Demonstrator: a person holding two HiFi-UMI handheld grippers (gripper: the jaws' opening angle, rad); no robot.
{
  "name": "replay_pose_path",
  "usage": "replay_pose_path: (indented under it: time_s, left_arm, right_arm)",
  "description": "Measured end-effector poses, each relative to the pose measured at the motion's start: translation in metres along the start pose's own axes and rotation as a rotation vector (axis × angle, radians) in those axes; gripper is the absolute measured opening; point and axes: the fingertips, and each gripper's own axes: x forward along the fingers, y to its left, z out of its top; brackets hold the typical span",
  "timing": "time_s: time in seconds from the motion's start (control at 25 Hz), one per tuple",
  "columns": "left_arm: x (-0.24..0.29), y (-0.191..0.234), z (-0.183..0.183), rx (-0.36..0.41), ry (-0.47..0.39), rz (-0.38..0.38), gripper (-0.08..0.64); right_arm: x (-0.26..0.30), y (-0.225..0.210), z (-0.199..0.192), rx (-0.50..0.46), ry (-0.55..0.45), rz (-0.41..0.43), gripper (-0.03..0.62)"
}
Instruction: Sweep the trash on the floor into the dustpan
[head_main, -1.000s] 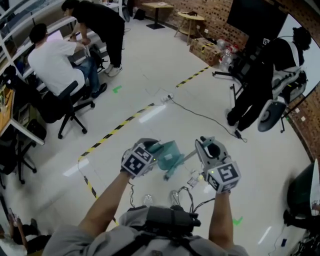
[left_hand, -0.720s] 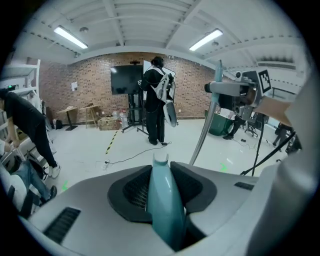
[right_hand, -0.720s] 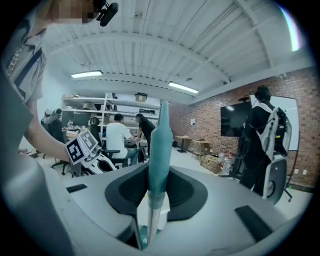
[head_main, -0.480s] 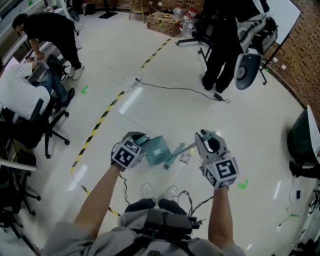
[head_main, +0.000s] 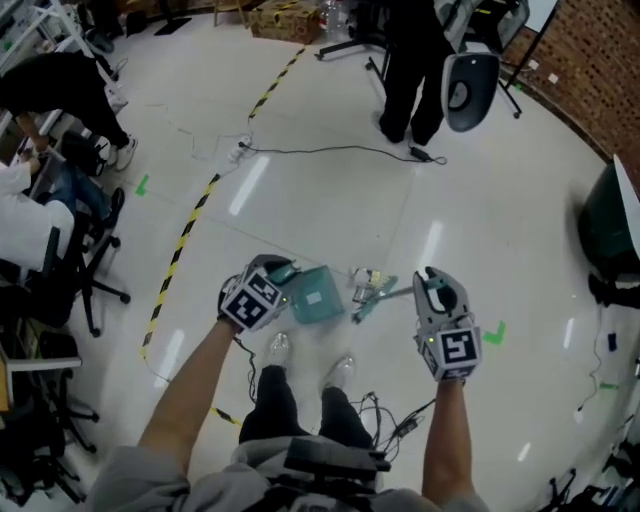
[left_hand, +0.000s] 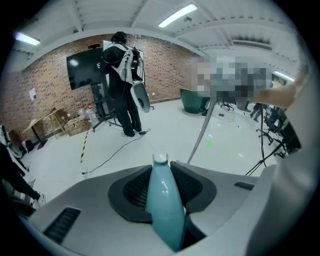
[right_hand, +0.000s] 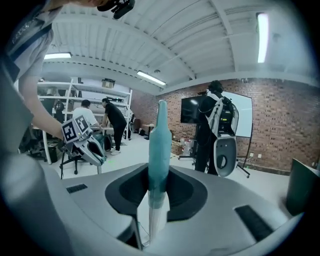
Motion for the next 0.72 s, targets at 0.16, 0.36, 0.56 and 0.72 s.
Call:
replay_pose_path:
  time_s: [0.16, 0.36, 0.56, 0.72]
  left_arm:
    - [0.020, -0.008, 0.002, 0.072, 0.049, -0.082, 0.112]
    - [0.051, -0.012, 0.013, 0.117, 0.087, -0.133, 0.110]
    - [0.079, -0.026, 0.017, 0.163, 0.109, -0.160, 0.110]
    - [0.090, -0.029, 0.030, 0.204, 0.095, -0.134, 0.109]
  right_arm:
    - [-0.004, -0.015, -0.034, -0.046, 0.071, -0.042, 0.081]
    - [0.004, -0.034, -0.073, -0.117, 0.122, -0.058, 0.081]
    - [0.025, -0.038, -0.125, -0.155, 0.196, -0.062, 0.080]
    - [0.033, -0.031, -0.154, -0.093, 0.196, -0.063, 0.078]
